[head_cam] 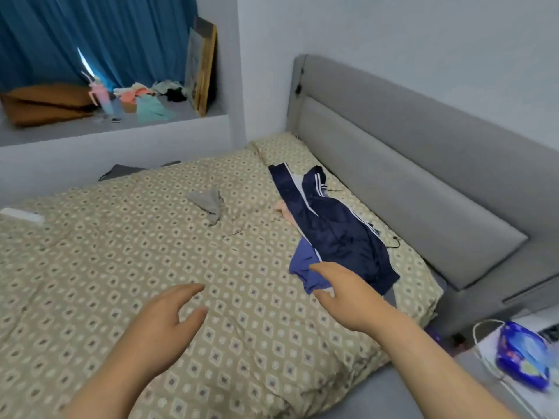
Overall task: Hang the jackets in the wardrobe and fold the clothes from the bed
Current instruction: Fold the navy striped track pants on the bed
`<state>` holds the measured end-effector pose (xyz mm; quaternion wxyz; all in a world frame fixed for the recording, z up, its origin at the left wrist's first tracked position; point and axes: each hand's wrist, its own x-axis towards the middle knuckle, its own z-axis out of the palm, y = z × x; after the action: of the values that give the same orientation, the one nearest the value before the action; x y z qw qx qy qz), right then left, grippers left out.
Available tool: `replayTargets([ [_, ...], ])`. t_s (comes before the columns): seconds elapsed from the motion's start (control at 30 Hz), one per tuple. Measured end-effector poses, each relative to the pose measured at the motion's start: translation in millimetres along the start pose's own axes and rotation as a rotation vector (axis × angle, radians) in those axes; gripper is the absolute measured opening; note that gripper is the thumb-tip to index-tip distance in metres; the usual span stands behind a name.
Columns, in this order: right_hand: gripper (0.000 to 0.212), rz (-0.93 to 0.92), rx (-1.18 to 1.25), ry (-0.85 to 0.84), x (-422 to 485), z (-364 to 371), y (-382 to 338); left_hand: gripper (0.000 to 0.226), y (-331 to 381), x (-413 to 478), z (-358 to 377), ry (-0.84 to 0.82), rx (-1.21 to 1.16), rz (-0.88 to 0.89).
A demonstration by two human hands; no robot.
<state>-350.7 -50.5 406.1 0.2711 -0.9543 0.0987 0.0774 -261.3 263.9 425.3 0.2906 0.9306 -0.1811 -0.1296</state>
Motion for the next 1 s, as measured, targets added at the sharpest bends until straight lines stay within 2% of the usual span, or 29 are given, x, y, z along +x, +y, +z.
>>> replayTargets([
  [0.13, 0.051, 0.145, 0.074, 0.109, 9, -15, 43, 0.042, 25, 69, 25, -0.128, -0.012, 0.098],
  [0.27, 0.039, 0.332, 0.178, 0.167, 24, -17, 106, 0.043, 60, 149, 69, -0.244, 0.027, 0.179],
  [0.47, 0.052, 0.491, 0.285, 0.160, 81, -11, 193, 0.044, 128, 271, 150, -0.451, 0.156, 0.327],
  [0.57, 0.053, 0.552, 0.349, 0.212, 99, -17, 220, 0.037, 173, 318, 181, -0.495, 0.191, 0.379],
  [0.7, 0.052, 0.686, 0.463, 0.294, 105, -15, 269, 0.039, 216, 353, 226, -0.600, 0.235, 0.463],
  [0.87, 0.044, 0.802, 0.591, 0.374, 125, 28, 328, 0.032, 215, 387, 292, -0.701, 0.351, 0.564],
  [1.0, 0.046, 0.896, 0.711, 0.390, 156, 101, 365, 0.034, 184, 416, 365, -0.781, 0.395, 0.643],
])
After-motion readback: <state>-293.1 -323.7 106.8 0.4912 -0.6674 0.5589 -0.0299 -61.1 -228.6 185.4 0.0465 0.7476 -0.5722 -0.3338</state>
